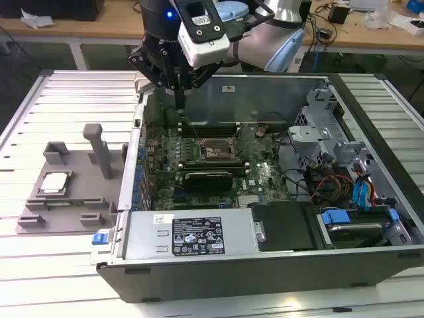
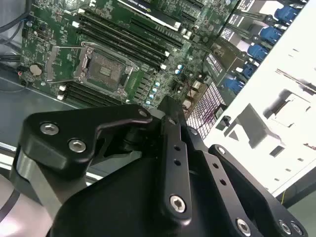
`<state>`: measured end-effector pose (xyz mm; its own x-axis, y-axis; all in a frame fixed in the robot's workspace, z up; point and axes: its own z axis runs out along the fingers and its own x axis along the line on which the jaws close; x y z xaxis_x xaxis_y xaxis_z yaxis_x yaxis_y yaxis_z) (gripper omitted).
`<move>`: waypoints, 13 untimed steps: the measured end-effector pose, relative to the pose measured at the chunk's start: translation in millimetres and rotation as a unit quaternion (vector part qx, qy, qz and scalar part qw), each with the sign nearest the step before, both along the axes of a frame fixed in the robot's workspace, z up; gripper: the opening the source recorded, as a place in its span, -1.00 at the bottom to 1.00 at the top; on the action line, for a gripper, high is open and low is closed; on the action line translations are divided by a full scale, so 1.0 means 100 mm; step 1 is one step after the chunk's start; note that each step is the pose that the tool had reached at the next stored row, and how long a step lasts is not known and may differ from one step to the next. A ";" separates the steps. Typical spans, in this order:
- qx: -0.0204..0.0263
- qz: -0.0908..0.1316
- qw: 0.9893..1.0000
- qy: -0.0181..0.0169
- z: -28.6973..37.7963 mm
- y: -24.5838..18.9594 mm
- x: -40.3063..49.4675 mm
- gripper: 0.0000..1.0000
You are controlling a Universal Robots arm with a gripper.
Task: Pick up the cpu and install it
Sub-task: 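Reach for the cpu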
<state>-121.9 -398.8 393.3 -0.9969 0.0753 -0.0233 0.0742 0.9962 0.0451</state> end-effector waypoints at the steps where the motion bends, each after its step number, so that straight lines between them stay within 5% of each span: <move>1: 0.000 0.000 1.000 0.000 0.000 0.000 -0.002 -0.79; 13: -0.001 0.000 1.000 0.000 0.000 0.000 -0.261 -0.79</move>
<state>-147.9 -398.8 393.3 -0.9969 0.0753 -0.0234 0.0742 0.9963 0.0439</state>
